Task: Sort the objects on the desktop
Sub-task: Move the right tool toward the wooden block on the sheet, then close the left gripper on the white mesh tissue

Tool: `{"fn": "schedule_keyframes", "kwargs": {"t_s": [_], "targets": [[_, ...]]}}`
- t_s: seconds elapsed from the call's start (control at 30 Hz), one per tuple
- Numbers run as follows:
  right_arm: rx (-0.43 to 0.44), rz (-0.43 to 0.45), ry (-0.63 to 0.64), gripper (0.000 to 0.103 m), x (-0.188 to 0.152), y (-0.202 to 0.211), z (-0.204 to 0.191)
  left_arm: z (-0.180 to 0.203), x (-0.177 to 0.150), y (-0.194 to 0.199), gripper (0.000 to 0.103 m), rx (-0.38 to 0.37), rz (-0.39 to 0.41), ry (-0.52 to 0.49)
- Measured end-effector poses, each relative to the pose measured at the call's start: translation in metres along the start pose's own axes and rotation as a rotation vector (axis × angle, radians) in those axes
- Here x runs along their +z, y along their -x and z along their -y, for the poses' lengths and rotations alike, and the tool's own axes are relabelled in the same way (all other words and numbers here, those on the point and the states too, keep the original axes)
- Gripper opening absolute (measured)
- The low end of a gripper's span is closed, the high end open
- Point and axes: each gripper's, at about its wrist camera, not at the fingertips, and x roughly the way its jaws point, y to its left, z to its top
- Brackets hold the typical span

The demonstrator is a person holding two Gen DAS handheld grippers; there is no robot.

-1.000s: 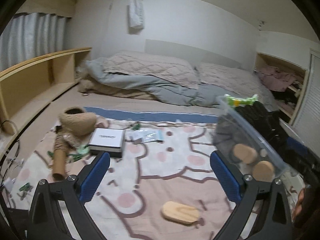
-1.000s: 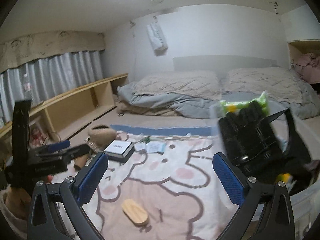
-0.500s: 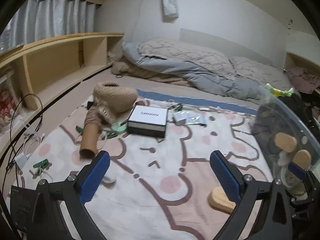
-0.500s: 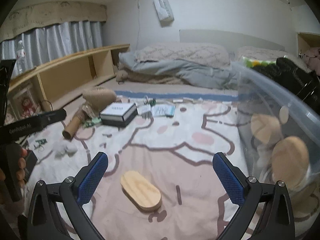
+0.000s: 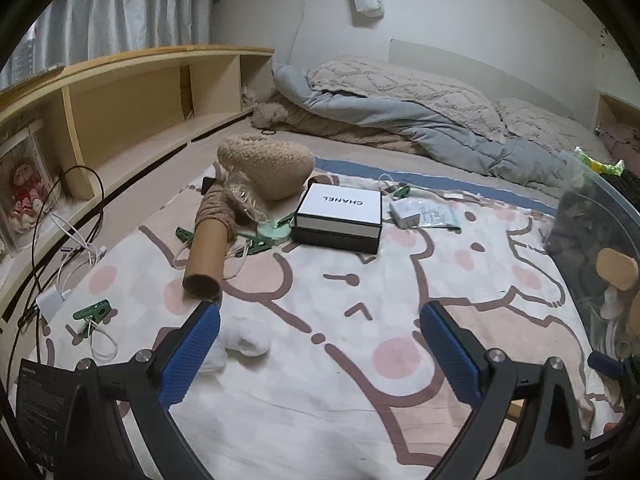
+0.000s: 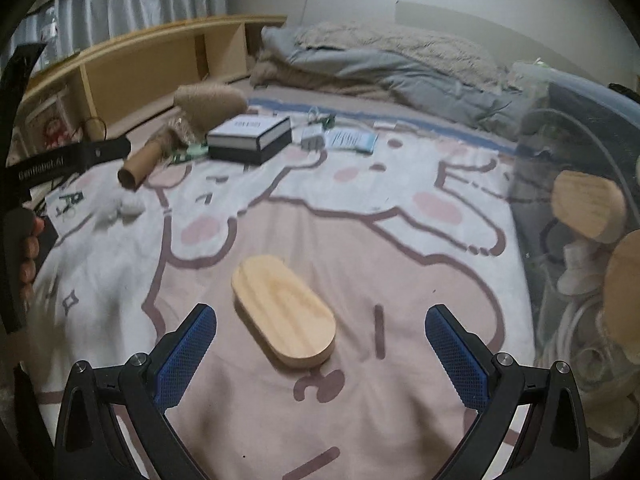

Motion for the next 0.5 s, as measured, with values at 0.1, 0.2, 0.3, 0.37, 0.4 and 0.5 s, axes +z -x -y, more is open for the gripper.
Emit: {"fn": "schedule_keyframes", "kwargs": {"t_s": [0.1,0.2,0.3,0.37,0.4,0.5], "targets": [[-0.029,-0.05,0.023,0.103,-0.003,-0.01,-0.002,-0.006,-0.001,-0.007,0.101,0.012,-0.03,0.012],[-0.049,-0.115,0.022,0.103,-0.007,-0.021,0.002,-0.016,-0.005,-0.019,0.101,0.045,-0.081,0.029],[-0.083,-0.163,0.015,0.103,-0.012,-0.029,0.008,-0.028,-0.008,-0.032,0.101,0.071,-0.129,0.065],[-0.108,-0.176,-0.004,0.103,-0.013,-0.032,0.014,-0.035,-0.009,-0.038,0.101,0.093,-0.15,0.085],[-0.112,-0.179,-0.023,0.103,-0.013,-0.033,0.017,-0.037,-0.01,-0.041,0.101,0.103,-0.156,0.092],[-0.147,-0.179,-0.055,0.103,-0.011,-0.034,0.026,-0.045,-0.012,-0.047,0.101,0.122,-0.177,0.111]]}}
